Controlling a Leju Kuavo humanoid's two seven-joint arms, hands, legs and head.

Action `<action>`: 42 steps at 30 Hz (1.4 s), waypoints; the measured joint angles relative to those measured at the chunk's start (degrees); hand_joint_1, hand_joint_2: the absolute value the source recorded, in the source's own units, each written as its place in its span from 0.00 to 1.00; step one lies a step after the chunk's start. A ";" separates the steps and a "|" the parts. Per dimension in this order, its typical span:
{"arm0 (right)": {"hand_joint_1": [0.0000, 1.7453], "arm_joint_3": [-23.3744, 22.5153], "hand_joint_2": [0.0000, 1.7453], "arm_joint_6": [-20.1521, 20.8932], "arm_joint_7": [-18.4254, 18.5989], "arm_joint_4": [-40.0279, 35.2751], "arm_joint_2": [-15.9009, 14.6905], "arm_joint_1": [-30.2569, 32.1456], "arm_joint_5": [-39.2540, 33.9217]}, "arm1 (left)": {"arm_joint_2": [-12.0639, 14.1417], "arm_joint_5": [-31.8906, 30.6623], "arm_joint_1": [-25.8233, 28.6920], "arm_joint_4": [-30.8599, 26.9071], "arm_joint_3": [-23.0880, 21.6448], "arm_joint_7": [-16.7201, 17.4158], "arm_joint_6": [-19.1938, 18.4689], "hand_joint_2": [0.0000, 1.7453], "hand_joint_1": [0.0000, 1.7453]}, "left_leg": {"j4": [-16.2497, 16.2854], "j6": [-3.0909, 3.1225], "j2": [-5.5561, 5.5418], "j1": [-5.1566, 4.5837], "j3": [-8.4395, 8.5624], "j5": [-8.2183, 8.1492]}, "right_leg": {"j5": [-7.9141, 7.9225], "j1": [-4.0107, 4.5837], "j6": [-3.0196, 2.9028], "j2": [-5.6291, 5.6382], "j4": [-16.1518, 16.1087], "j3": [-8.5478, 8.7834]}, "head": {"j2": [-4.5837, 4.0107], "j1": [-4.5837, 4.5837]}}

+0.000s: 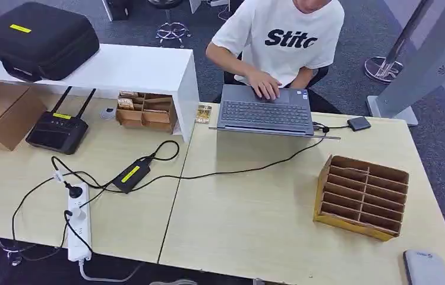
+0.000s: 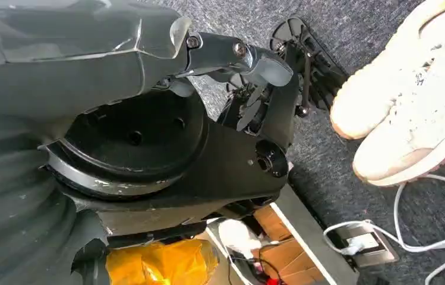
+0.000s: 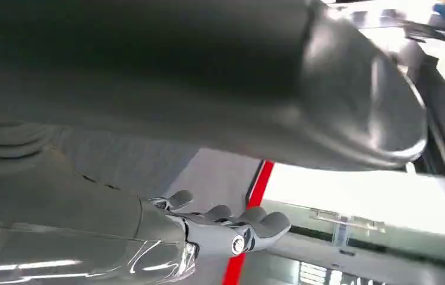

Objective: Pass the card to the sensor for recognition and then transmit it.

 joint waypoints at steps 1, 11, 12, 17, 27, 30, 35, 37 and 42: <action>0.00 -0.98 0.00 1.88 -0.76 2.34 0.00 -0.08 -3.92 | -0.02 0.00 0.01 0.00 0.00 -0.02 -0.06 1.00 0.00 | 0.00 0.00 0.00 0.00 -0.01 0.00 | 0.00 -0.01 0.00 0.00 0.00 0.01 | 0.00 0.00; 0.00 -7.63 1.00 11.23 -4.18 32.34 -3.82 -2.69 -29.18 | 0.09 -0.30 -0.02 0.00 -0.02 0.65 -0.79 1.00 0.00 | 0.00 -0.05 0.05 0.01 0.04 -0.04 | -0.01 0.01 -0.01 0.07 -0.01 0.02 | 0.00 0.00; 0.00 -8.09 1.00 9.89 -4.75 36.15 -4.13 -2.68 -29.27 | 0.24 -0.50 -0.02 0.00 -0.06 1.00 -1.02 1.00 0.00 | 0.00 -0.05 0.05 0.02 0.04 -0.05 | -0.01 0.02 -0.01 0.08 0.00 0.02 | 0.00 0.02; 0.00 -9.23 1.00 8.82 -5.88 48.30 -4.17 -2.66 -29.36 | 1.12 -0.61 -0.02 0.00 -0.11 1.48 -1.40 1.00 0.00 | -0.02 -0.06 0.07 0.02 0.07 -0.05 | -0.06 0.01 -0.09 0.10 0.06 -0.01 | 0.00 -0.02; 0.00 -8.53 1.00 -12.96 8.81 60.87 -1.92 -2.50 -19.06 | 2.56 -0.48 -0.04 0.11 -2.32 3.15 -2.75 1.00 0.00 | -0.04 -0.09 0.07 0.05 0.07 -0.03 | -0.11 0.05 -0.17 0.09 0.11 0.01 | 0.00 -0.06; 0.00 -7.21 1.00 -17.83 15.63 65.22 -0.50 -3.05 -15.65 | 2.82 -0.11 -0.10 0.24 -2.93 3.21 -2.30 1.00 0.00 | -0.05 -0.10 0.07 0.04 0.09 -0.02 | -0.15 0.04 -0.22 0.07 0.16 0.01 | 0.00 -0.06; 0.00 4.45 1.00 -21.71 29.67 69.61 -0.26 -3.03 9.23 | 2.99 -0.94 -0.23 0.26 -3.37 4.39 -1.77 1.00 0.00 | -0.04 -0.10 0.07 0.03 0.09 -0.02 | -0.15 0.03 -0.23 0.08 0.16 0.01 | 0.00 -0.02; 0.00 13.59 1.00 -14.16 34.27 70.69 -0.35 -2.47 20.22 | 3.45 -2.27 -0.23 0.26 -4.35 5.48 -2.42 1.00 0.00 | -0.04 -0.10 0.07 0.03 0.10 -0.02 | -0.15 0.03 -0.23 0.07 0.14 0.01 | 0.00 -0.02; 0.00 27.88 1.00 -3.55 34.92 72.73 -0.59 -0.90 25.74 | 4.72 -3.34 -0.20 0.26 -6.32 6.43 -3.48 1.00 0.00 | -0.04 -0.11 0.03 0.02 0.09 -0.02 | -0.16 0.02 -0.24 0.02 0.15 0.01 | 0.00 -0.04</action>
